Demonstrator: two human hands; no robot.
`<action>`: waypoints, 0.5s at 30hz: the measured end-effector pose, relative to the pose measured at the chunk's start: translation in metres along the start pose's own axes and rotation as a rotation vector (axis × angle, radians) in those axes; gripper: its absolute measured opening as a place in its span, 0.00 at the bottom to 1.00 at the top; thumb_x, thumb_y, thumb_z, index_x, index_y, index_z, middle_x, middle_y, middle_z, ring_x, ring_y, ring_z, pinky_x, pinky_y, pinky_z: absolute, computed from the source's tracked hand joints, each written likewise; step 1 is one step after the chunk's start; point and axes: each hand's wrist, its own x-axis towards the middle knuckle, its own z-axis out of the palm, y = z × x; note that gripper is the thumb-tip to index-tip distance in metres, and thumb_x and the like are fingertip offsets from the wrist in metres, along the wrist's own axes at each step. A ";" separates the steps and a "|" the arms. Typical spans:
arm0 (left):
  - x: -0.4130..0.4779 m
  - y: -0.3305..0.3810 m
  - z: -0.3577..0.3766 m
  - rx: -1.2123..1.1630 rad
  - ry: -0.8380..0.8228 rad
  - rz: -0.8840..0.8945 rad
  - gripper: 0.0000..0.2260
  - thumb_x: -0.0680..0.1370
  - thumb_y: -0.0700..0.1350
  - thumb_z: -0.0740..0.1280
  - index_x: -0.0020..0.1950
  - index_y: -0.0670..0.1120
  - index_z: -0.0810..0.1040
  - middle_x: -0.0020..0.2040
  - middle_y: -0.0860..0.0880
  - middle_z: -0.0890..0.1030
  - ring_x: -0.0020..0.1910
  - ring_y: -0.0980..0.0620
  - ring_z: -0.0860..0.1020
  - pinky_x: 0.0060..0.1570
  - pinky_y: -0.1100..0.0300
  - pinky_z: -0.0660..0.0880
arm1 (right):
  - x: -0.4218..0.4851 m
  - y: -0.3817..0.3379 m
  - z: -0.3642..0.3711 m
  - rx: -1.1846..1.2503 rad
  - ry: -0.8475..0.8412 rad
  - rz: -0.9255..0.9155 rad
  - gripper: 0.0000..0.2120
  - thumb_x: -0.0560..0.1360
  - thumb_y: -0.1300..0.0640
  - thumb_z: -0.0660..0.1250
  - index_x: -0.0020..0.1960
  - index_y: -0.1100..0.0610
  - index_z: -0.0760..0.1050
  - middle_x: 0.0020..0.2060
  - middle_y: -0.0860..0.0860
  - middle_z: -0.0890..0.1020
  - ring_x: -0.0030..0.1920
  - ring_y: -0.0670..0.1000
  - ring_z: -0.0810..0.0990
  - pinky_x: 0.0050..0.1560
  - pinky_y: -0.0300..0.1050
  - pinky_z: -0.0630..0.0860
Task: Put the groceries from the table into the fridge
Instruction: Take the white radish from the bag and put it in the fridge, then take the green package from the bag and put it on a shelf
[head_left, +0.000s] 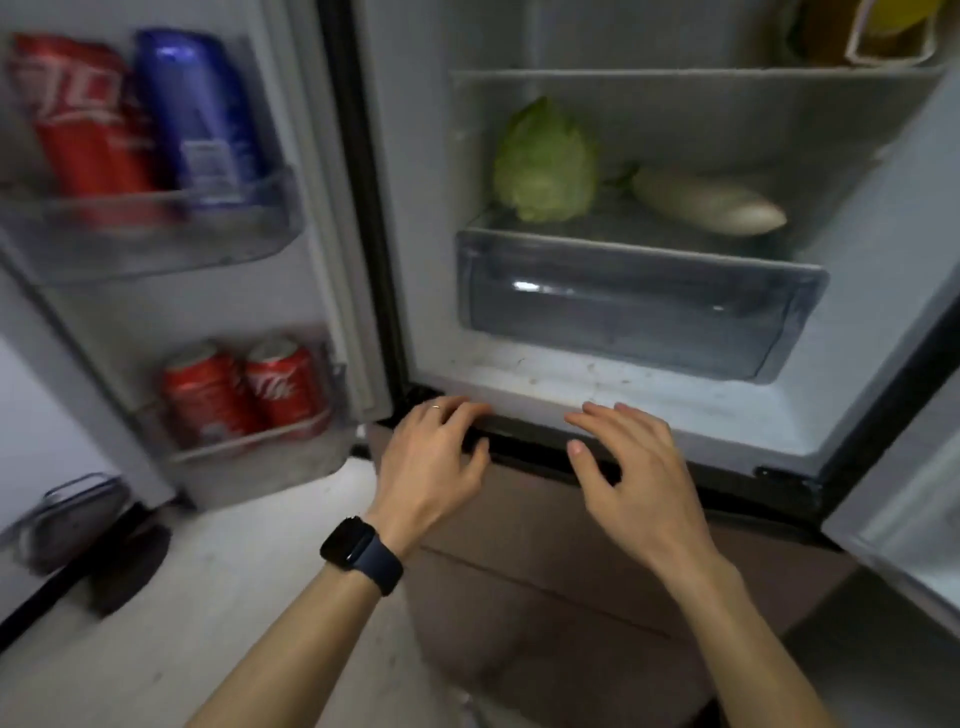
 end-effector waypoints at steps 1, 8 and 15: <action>-0.026 -0.013 -0.005 0.031 -0.008 -0.035 0.18 0.78 0.52 0.64 0.68 0.55 0.74 0.66 0.52 0.76 0.66 0.48 0.72 0.64 0.52 0.71 | -0.011 -0.009 0.009 0.000 -0.040 -0.024 0.16 0.81 0.47 0.64 0.67 0.46 0.78 0.66 0.42 0.77 0.71 0.48 0.67 0.71 0.40 0.59; -0.207 -0.100 -0.063 0.192 -0.034 -0.415 0.16 0.78 0.53 0.64 0.66 0.58 0.76 0.66 0.53 0.77 0.67 0.50 0.72 0.66 0.52 0.69 | -0.074 -0.110 0.084 0.024 -0.340 -0.220 0.20 0.79 0.43 0.59 0.66 0.46 0.78 0.65 0.45 0.79 0.69 0.53 0.70 0.71 0.48 0.66; -0.388 -0.175 -0.169 0.307 0.013 -0.779 0.17 0.80 0.55 0.61 0.69 0.58 0.73 0.69 0.53 0.75 0.68 0.51 0.71 0.68 0.52 0.68 | -0.140 -0.276 0.159 0.110 -0.549 -0.523 0.17 0.81 0.44 0.62 0.68 0.43 0.76 0.68 0.42 0.76 0.73 0.51 0.66 0.71 0.50 0.65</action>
